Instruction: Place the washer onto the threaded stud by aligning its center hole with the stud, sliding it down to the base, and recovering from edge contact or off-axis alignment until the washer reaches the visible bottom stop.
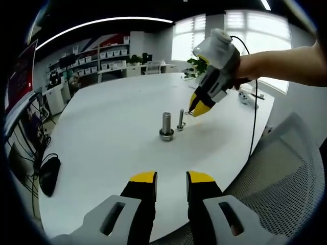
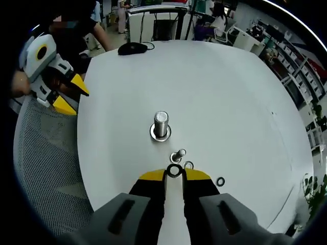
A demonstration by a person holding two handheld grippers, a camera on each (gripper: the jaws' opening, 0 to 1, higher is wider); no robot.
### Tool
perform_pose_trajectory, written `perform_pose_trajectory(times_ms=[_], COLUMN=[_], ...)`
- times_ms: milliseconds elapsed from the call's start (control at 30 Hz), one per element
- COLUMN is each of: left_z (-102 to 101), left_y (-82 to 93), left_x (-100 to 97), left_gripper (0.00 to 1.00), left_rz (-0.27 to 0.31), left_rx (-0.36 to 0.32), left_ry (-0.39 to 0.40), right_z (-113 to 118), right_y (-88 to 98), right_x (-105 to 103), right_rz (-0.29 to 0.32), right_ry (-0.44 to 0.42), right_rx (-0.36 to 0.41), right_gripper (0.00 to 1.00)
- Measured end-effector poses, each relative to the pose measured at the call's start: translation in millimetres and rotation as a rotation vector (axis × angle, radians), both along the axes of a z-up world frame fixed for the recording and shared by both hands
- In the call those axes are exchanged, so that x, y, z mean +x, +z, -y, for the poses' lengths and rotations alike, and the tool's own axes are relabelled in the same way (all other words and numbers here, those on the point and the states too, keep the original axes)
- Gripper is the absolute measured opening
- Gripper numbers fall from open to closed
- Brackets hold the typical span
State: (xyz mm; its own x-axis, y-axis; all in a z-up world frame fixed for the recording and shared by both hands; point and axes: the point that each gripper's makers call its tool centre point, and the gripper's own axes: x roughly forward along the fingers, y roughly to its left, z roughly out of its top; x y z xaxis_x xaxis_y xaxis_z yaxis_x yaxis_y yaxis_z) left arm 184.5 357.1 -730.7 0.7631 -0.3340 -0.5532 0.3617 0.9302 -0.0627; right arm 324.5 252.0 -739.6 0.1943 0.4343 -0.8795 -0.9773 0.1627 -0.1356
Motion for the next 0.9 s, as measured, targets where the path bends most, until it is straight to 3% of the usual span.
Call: perform_pose_trajectory(times_ms=[233,900], left_z=[-1,1], left_y=[-0.1,-0.3], left_x=[0.1,-0.3], left_gripper=[0.21,0.2], left_rz=[-0.002,-0.003], left_rx=[-0.003,-0.005], left_ry=[0.006,-0.002], right_z=[-13,-17], right_y=[9.1,-1.7], right_x=[7,11], right_rz=[-0.002,-0.019], right_ry=[-0.016,0.017], right_rx=[0.041,-0.02], right_gripper=[0.14,0.14])
